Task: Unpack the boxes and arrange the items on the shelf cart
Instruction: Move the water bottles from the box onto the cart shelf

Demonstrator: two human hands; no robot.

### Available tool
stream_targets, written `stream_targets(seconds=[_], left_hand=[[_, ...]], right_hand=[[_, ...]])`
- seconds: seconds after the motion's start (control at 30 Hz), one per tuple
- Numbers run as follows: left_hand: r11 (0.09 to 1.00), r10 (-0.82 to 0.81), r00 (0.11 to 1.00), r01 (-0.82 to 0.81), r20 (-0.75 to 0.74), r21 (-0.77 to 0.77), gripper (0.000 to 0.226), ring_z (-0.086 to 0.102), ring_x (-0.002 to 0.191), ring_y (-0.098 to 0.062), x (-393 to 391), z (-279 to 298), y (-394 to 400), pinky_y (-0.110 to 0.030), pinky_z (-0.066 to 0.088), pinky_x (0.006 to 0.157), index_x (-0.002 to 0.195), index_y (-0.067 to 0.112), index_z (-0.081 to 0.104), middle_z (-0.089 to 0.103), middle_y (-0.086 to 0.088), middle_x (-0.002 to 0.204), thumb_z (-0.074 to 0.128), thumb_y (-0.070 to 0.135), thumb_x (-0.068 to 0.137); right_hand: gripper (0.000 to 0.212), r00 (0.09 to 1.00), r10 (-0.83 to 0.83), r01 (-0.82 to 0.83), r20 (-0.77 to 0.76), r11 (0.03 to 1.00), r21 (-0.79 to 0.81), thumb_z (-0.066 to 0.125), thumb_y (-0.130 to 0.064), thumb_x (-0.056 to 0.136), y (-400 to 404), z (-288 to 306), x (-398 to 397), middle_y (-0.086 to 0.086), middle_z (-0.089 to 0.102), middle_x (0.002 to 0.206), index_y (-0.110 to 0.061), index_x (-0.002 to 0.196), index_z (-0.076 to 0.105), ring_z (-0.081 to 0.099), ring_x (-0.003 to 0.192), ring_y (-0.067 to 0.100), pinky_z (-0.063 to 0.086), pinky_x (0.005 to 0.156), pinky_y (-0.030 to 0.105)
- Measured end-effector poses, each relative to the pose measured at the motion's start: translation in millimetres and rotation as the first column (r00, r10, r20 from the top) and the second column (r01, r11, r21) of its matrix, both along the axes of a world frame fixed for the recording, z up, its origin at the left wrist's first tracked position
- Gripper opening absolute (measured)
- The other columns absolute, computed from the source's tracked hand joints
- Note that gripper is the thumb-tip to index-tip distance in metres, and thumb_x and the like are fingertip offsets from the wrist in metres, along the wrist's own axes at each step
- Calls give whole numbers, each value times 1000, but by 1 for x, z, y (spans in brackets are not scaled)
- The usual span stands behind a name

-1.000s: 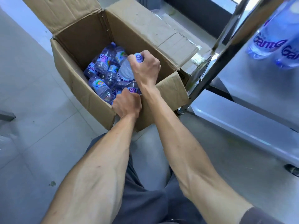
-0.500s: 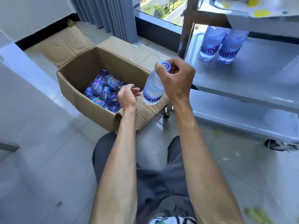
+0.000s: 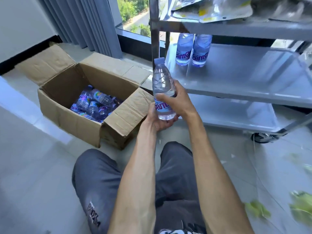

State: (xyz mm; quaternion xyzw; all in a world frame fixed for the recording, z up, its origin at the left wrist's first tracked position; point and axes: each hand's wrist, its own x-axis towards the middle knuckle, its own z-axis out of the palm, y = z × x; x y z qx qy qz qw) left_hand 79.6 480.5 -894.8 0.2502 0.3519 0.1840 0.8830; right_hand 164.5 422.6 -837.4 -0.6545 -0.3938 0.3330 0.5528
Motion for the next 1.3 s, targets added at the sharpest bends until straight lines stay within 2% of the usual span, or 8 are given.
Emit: stream_targets(seconds=[0.1, 0.23, 0.3, 0.4, 0.5, 0.9, 1.07, 1.3], left_hand=[[998, -58, 998, 58, 4, -3, 47, 63, 79, -25, 16, -3, -1, -26, 50, 65, 88, 15, 77, 67, -3, 92, 50, 53, 83], [982, 85, 971, -43, -225, 183, 50, 68, 86, -31, 43, 8, 8, -39, 53, 84, 102, 11, 72, 71, -11, 99, 42, 50, 91], [949, 213, 939, -133, -270, 286, 42, 68, 72, -24, 59, 14, 6, -28, 53, 64, 91, 12, 69, 71, -6, 84, 44, 46, 92], [729, 520, 772, -177, -366, 661, 21, 60, 67, -14, 78, 20, 16, -28, 47, 64, 75, 16, 65, 64, 6, 69, 53, 31, 86], [581, 589, 731, -88, -344, 809, 22, 64, 81, -18, 100, 27, 35, -27, 51, 75, 104, 11, 66, 67, 2, 86, 60, 18, 84], [420, 596, 689, 171, -413, 891, 76, 43, 133, -30, 209, 6, 124, -34, 35, 110, 148, 3, 32, 46, -18, 144, 67, 13, 82], [395, 536, 771, 131, -344, 909, 82, 52, 128, -22, 240, 9, 152, -35, 43, 105, 151, 13, 28, 51, -6, 143, 69, 14, 80], [304, 597, 708, 234, -376, 923, 78, 53, 124, -29, 246, -15, 162, -33, 43, 101, 156, 14, 20, 52, -8, 143, 59, 9, 88]], right_hand=[[60, 985, -168, 170, 37, 984, -49, 85, -37, 67, -7, -8, 13, -5, 70, 103, -17, 116, 56, 70, 88, 8, 59, 83, 37], [56, 949, -306, 306, 80, 952, 5, 84, -39, 69, -4, -12, 33, -1, 68, 103, -13, 109, 56, 69, 86, 11, 59, 79, 37], [52, 933, -352, 348, 71, 935, 60, 84, -33, 70, 3, -13, 46, 1, 68, 104, -12, 109, 56, 68, 89, 15, 58, 79, 37], [49, 909, -407, 399, 95, 912, 91, 83, -28, 71, 19, -9, 71, 4, 66, 107, -11, 110, 59, 64, 93, 21, 55, 79, 33], [46, 868, -465, 446, 172, 884, 138, 82, -26, 69, 36, -7, 101, 3, 67, 106, -10, 108, 62, 62, 94, 21, 48, 78, 25], [67, 859, -465, 430, 214, 882, 192, 77, -18, 81, 69, -22, 198, 8, 58, 136, -4, 139, 47, 56, 124, 21, 45, 103, 35], [77, 864, -468, 438, 184, 880, 181, 77, -18, 82, 88, -28, 214, 8, 51, 145, -7, 148, 38, 49, 132, 20, 41, 107, 32], [77, 861, -465, 425, 204, 880, 211, 75, -17, 83, 105, -37, 232, 7, 48, 147, -5, 148, 36, 47, 134, 20, 39, 109, 26]])
